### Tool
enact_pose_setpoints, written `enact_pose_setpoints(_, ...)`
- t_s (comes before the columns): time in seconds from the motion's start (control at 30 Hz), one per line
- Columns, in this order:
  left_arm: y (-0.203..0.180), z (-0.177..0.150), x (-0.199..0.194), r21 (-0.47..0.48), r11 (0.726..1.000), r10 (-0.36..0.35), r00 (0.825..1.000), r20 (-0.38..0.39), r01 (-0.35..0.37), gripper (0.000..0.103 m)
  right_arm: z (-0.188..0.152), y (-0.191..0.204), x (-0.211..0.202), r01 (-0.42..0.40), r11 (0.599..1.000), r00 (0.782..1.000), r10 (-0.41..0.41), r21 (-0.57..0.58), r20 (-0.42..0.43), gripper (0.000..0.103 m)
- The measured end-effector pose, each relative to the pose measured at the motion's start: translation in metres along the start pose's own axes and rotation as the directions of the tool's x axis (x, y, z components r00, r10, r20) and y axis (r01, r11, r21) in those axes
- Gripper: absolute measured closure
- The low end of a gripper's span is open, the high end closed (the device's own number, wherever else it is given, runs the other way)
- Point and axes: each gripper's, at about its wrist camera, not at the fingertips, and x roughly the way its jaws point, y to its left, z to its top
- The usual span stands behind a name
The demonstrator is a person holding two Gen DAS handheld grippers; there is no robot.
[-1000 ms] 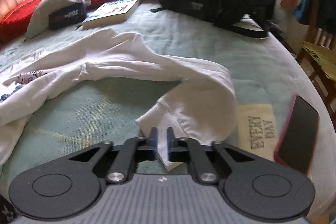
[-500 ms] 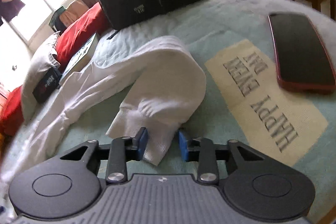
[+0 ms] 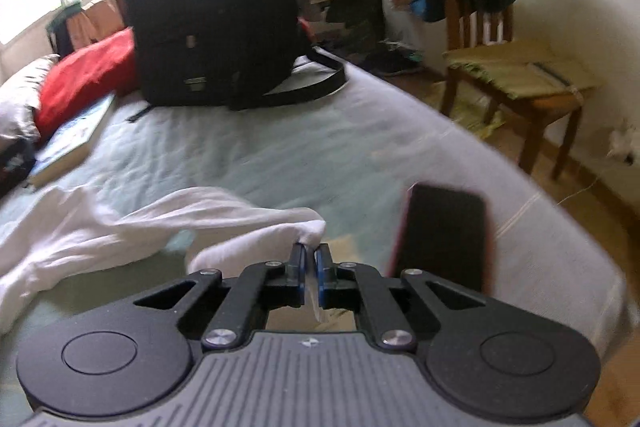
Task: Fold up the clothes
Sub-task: 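Grasp the other sleeve with the right gripper and pull it outward, then open the right gripper and release the stretched sleeve onto the bed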
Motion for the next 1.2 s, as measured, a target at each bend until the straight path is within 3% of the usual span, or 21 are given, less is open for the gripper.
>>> enact_pose_setpoints(0.13, 0.001, 0.002, 0.001, 0.0, 1.0, 0.012, 1.0, -0.002, -0.012, 0.011, 0.02, -0.006, 0.014, 0.08, 0.996, 0.997, -0.08, -0.047, -0.009, 0.096)
enact_pose_setpoints(0.5, -0.001, 0.01, 0.011, 0.007, 0.999, 0.038, 0.999, -0.019, -0.037, 0.011, 0.064, -0.024, 0.062, 0.197, 0.979, 0.979, -0.199, -0.043, -0.049, 0.097)
enact_pose_setpoints(0.67, -0.001, 0.014, 0.015, 0.007, 0.999, 0.042, 0.999, -0.025, -0.042, 0.011, 0.071, -0.025, 0.076, 0.203, 0.979, 0.977, -0.204, -0.019, -0.056, 0.094)
enact_pose_setpoints(0.73, -0.002, 0.015, 0.017, 0.012, 0.999, 0.04, 0.999, -0.024, -0.04, 0.011, 0.07, -0.024, 0.076, 0.208, 0.978, 0.976, -0.209, -0.022, -0.054, 0.087)
enact_pose_setpoints(0.87, -0.002, 0.014, 0.017, 0.012, 0.999, 0.035, 0.999, -0.023, -0.034, 0.011, 0.068, -0.022, 0.068, 0.212, 0.977, 0.976, -0.213, -0.024, -0.043, 0.085)
enact_pose_setpoints(1.07, -0.001, 0.012, 0.012, 0.005, 1.0, 0.028, 1.0, -0.012, -0.028, 0.011, 0.063, -0.017, 0.052, 0.119, 0.993, 0.99, -0.118, 0.003, -0.083, 0.077)
enact_pose_setpoints(1.2, -0.001, 0.011, 0.01, 0.01, 1.0, 0.026, 1.0, -0.008, -0.025, 0.011, 0.047, 0.002, 0.045, 0.094, 0.989, 0.987, -0.107, -0.112, -0.119, 0.052)
